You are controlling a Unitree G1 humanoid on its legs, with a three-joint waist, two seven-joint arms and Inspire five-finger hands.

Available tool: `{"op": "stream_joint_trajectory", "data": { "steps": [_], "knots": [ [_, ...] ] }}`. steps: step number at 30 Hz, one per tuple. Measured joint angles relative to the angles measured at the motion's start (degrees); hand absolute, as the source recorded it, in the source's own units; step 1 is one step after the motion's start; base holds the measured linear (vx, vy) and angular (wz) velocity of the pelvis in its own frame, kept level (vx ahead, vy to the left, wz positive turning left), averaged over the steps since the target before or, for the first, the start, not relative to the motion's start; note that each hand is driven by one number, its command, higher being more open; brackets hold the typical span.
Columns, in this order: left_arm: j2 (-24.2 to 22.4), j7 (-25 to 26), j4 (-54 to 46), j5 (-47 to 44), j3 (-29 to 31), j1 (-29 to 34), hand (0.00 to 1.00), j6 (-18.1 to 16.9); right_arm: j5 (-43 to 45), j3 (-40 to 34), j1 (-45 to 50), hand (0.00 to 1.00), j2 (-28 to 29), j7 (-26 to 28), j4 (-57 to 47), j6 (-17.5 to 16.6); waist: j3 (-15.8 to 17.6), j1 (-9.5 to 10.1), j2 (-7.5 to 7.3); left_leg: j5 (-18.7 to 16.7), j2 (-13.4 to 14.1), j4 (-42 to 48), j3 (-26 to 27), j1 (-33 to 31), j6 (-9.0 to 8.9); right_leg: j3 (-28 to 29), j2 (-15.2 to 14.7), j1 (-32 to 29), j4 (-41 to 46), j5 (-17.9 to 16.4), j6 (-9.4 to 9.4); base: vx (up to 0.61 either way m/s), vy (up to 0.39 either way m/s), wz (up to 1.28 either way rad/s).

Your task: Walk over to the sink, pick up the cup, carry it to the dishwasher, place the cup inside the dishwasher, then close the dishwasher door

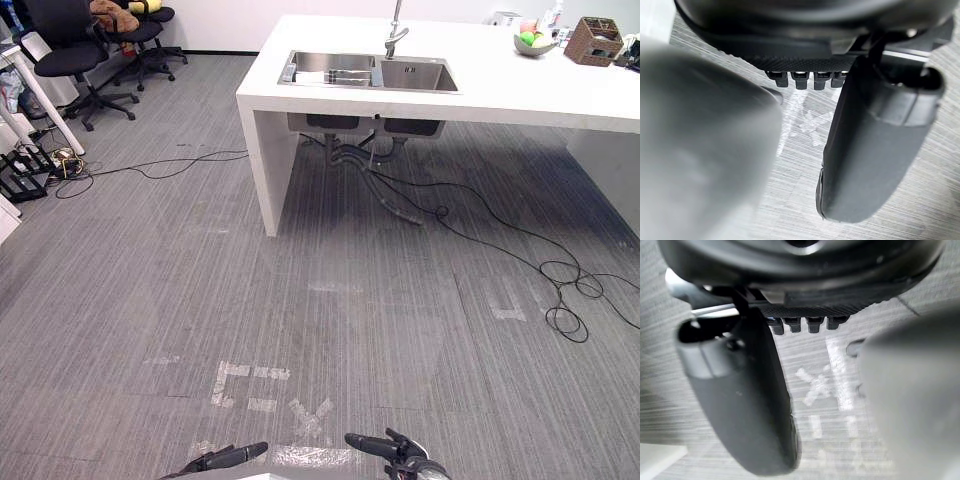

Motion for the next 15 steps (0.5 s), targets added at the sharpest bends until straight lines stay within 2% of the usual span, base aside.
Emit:
{"op": "stream_joint_trajectory", "data": {
  "steps": [5,9,15],
  "knots": [
    [-1.62,5.51,-0.06,-4.41,-0.26,0.07,1.00,-3.09,4.39,-0.01,0.30,1.00,0.02,0.10,-0.07,-1.50,0.27,-0.03,-0.08,-0.09,-0.16,0.01,-0.11,0.39,-0.14,-0.31,-0.18,0.55,0.02,-0.01,0.00,-0.01,0.000,0.01],
    [-2.37,9.18,0.01,-6.84,0.47,0.37,1.00,-5.77,6.97,-0.04,0.31,1.00,0.13,0.41,-0.24,-1.43,0.80,0.01,-0.41,-0.08,-0.27,0.11,-0.53,0.36,-0.12,-1.03,-0.29,0.63,0.14,-0.02,-0.03,-0.02,-0.009,0.04],
    [-3.42,11.29,-0.03,-6.87,2.05,1.25,1.00,-9.28,9.11,-0.26,0.50,1.00,0.12,0.50,-0.36,-1.21,0.78,0.16,-0.44,-0.06,-0.50,0.19,-1.26,0.40,-0.09,-1.75,-0.46,0.82,0.28,-0.02,-0.05,-0.02,-0.006,0.07]
  ]
}}
